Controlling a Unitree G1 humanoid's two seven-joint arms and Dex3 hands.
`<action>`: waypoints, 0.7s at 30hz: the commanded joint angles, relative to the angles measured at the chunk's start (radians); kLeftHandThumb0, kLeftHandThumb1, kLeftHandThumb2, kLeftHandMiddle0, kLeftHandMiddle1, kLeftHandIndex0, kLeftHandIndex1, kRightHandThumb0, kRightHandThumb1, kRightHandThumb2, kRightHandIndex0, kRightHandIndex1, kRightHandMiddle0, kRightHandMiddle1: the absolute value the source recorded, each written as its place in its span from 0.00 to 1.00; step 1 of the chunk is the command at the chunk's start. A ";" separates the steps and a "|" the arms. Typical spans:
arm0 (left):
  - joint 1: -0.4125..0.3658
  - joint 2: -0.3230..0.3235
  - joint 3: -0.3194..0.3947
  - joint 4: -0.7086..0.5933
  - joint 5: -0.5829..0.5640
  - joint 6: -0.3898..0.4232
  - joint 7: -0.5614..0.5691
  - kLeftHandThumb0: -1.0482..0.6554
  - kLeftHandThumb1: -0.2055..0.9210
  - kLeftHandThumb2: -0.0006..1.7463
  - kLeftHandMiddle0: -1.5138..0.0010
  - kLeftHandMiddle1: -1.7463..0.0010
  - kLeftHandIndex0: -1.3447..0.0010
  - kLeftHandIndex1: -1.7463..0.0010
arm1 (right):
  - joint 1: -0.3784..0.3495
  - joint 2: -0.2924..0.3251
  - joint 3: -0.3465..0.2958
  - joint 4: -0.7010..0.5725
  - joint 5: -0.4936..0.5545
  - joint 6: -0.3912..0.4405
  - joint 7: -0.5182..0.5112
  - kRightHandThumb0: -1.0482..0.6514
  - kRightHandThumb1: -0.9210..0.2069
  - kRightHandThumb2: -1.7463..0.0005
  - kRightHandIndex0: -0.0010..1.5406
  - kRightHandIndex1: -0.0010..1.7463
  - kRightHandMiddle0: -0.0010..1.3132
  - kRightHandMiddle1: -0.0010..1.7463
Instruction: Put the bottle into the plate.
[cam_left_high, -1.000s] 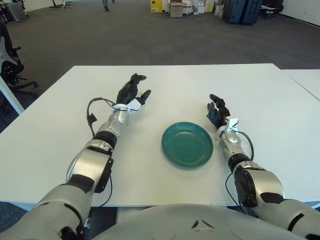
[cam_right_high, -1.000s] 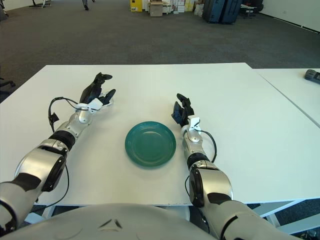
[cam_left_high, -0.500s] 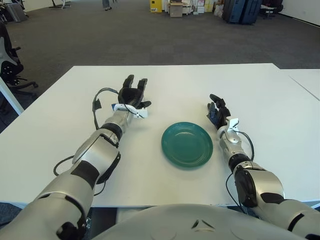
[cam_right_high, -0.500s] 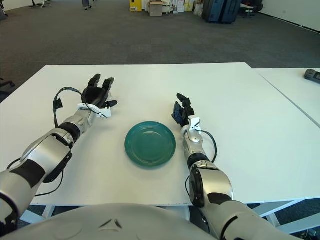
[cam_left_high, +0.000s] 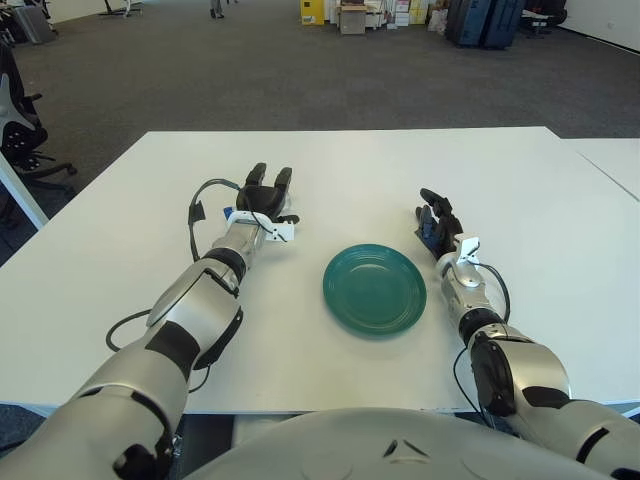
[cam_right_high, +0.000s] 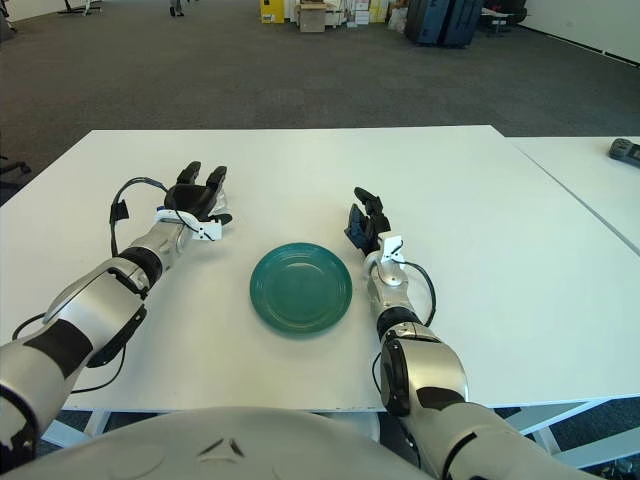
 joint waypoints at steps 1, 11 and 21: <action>0.010 0.006 0.013 0.008 -0.021 0.023 -0.039 0.00 1.00 0.50 1.00 1.00 0.98 0.98 | 0.067 -0.009 -0.009 0.039 0.005 0.056 0.000 0.20 0.00 0.53 0.18 0.01 0.00 0.37; 0.055 0.036 0.088 0.014 -0.103 0.066 -0.102 0.00 1.00 0.50 0.98 0.99 0.97 0.97 | 0.080 -0.019 -0.014 0.038 0.009 0.053 0.019 0.19 0.00 0.53 0.18 0.01 0.00 0.37; 0.070 0.016 0.220 0.012 -0.229 0.112 -0.195 0.00 1.00 0.42 0.89 0.97 1.00 0.90 | 0.094 -0.027 -0.012 0.027 0.006 0.045 0.028 0.18 0.00 0.53 0.17 0.00 0.00 0.36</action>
